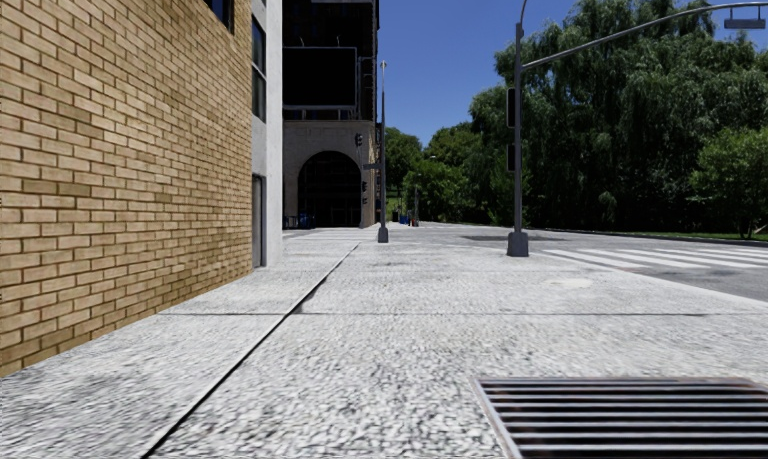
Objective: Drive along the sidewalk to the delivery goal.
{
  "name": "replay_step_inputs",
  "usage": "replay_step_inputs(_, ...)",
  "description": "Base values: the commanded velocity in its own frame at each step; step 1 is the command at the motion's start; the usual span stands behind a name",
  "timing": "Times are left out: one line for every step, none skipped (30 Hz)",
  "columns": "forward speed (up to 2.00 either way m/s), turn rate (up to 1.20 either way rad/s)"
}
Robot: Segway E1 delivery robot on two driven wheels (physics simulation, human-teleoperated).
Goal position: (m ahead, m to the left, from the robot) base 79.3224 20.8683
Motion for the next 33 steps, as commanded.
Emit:
replay_step_inputs(2.00, 0.00)
replay_step_inputs(2.00, 0.00)
replay_step_inputs(2.00, 0.00)
replay_step_inputs(2.00, 0.00)
replay_step_inputs(2.00, 0.00)
replay_step_inputs(2.00, 0.00)
replay_step_inputs(2.00, 0.00)
replay_step_inputs(2.00, 0.53)
replay_step_inputs(2.00, 0.84)
replay_step_inputs(2.00, 1.07)
replay_step_inputs(2.00, 1.14)
replay_step_inputs(2.00, 1.14)
replay_step_inputs(2.00, 0.63)
replay_step_inputs(2.00, 0.63)
replay_step_inputs(2.00, 0.12)
replay_step_inputs(2.00, 0.00)
replay_step_inputs(2.00, 0.00)
replay_step_inputs(2.00, 0.00)
replay_step_inputs(2.00, 0.00)
replay_step_inputs(2.00, 0.00)
replay_step_inputs(2.00, 0.00)
replay_step_inputs(2.00, 0.00)
replay_step_inputs(2.00, 0.00)
replay_step_inputs(2.00, 0.00)
replay_step_inputs(2.00, 0.00)
replay_step_inputs(2.00, 0.00)
replay_step_inputs(2.00, 0.00)
replay_step_inputs(2.00, 0.00)
replay_step_inputs(2.00, 0.00)
replay_step_inputs(2.00, 0.00)
replay_step_inputs(2.00, 0.00)
replay_step_inputs(2.00, 0.00)
replay_step_inputs(2.00, 0.00)
